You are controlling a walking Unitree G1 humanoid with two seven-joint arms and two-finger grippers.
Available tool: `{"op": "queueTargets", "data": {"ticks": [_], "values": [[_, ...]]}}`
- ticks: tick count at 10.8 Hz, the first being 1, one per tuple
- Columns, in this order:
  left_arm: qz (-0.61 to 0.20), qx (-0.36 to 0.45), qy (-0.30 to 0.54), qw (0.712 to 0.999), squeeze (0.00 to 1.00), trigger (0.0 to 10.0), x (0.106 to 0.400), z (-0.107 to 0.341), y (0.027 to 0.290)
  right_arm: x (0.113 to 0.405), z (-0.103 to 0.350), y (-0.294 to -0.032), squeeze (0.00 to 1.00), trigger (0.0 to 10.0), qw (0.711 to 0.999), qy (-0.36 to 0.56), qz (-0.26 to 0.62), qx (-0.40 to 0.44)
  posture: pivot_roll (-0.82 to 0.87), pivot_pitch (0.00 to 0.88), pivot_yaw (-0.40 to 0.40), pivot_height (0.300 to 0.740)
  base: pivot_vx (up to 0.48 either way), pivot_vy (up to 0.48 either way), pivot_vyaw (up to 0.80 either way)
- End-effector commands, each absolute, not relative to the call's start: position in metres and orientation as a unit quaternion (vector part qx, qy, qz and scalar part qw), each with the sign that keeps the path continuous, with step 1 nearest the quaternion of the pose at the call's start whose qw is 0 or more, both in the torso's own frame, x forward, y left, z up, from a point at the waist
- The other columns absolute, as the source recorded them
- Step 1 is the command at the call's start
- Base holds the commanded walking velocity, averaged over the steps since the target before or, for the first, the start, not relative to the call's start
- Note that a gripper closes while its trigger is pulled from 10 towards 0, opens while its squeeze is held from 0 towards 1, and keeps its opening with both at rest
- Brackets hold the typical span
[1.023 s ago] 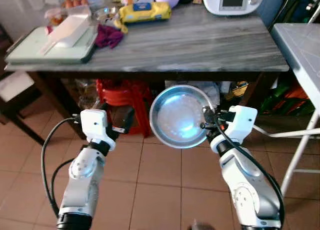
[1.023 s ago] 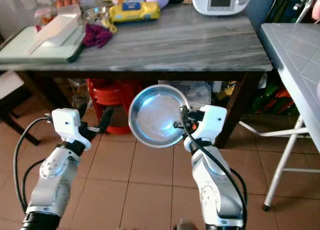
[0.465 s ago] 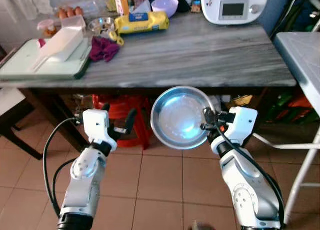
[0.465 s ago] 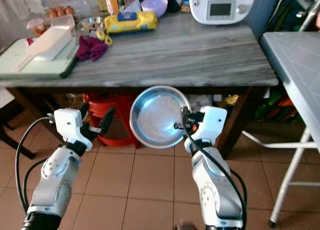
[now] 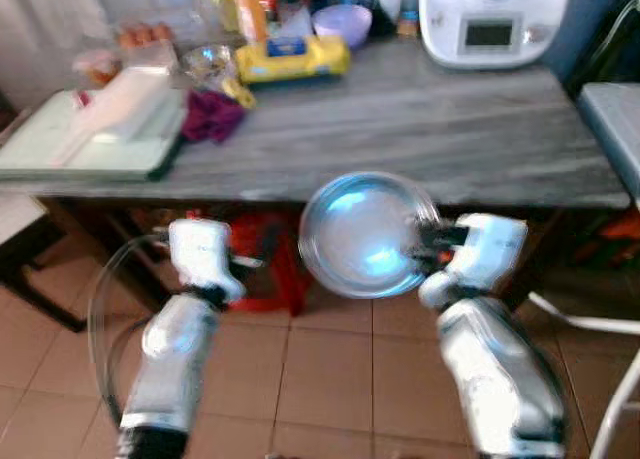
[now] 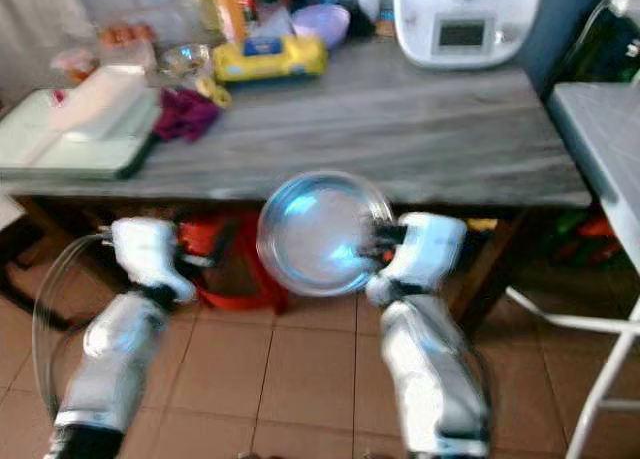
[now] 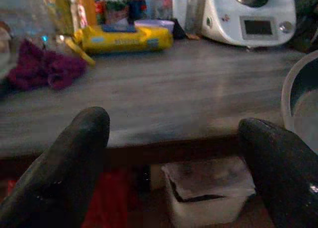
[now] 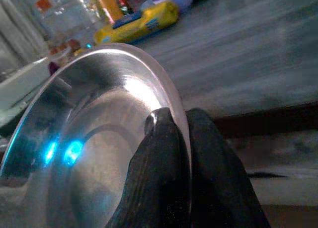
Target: Setting the table
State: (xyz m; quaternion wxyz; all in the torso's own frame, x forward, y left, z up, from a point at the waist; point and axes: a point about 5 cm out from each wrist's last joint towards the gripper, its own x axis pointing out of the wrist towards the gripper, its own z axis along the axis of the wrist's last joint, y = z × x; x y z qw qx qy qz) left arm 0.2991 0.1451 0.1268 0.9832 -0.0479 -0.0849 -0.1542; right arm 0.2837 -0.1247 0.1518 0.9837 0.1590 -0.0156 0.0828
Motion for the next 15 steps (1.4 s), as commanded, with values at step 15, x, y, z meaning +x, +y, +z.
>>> {"op": "queueTargets", "data": {"ticks": [15], "values": [[-0.191,-0.009,-0.034,0.981,0.00,10.0,0.273,0.095,0.157,0.301,0.160,-0.147,0.00,10.0,0.987,-0.044,0.025,0.152,-0.12,0.137,0.104,0.740,0.229,0.000,0.00]]}}
